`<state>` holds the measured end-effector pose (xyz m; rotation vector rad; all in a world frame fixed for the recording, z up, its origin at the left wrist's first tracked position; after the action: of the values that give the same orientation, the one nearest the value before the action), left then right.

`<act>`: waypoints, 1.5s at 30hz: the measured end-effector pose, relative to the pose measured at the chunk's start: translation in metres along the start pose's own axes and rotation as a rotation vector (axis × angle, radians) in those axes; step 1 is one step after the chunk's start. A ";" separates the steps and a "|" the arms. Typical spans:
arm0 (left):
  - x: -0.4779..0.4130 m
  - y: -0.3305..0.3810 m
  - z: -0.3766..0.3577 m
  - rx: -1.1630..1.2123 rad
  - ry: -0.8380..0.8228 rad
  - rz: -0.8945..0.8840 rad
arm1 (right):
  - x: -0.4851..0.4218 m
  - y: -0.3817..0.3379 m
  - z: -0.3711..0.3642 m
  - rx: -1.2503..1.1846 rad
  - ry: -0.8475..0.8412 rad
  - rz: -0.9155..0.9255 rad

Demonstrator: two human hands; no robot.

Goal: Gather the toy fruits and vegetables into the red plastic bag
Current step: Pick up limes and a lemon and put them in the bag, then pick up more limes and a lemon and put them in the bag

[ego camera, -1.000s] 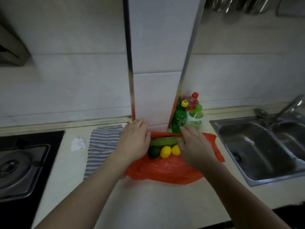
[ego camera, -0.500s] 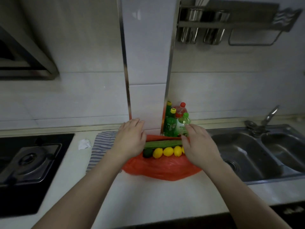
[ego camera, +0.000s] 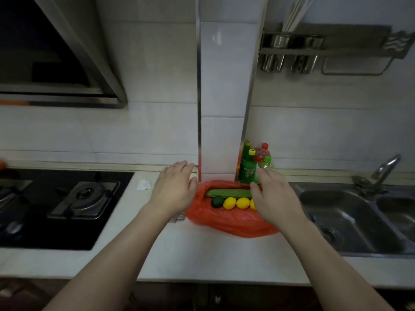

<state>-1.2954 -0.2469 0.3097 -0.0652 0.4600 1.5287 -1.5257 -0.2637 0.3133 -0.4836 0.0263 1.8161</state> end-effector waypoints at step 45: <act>0.162 -0.387 0.184 -0.145 0.140 0.489 | -0.035 -0.445 -0.101 -0.181 -0.112 0.502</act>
<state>-0.8787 -0.0570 0.3307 -0.1842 0.4987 2.0468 -1.0749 -0.1869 0.3338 -0.5343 -0.1038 2.3502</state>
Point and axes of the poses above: each hand's wrist, its own x-axis away from the middle knuckle, its own z-axis out of the back of the hand, y = z × x, the point moved 10 cm from there along -x, towards the middle knuckle, and after that the axes turned 2 degrees about x, right-handed, at the moved point
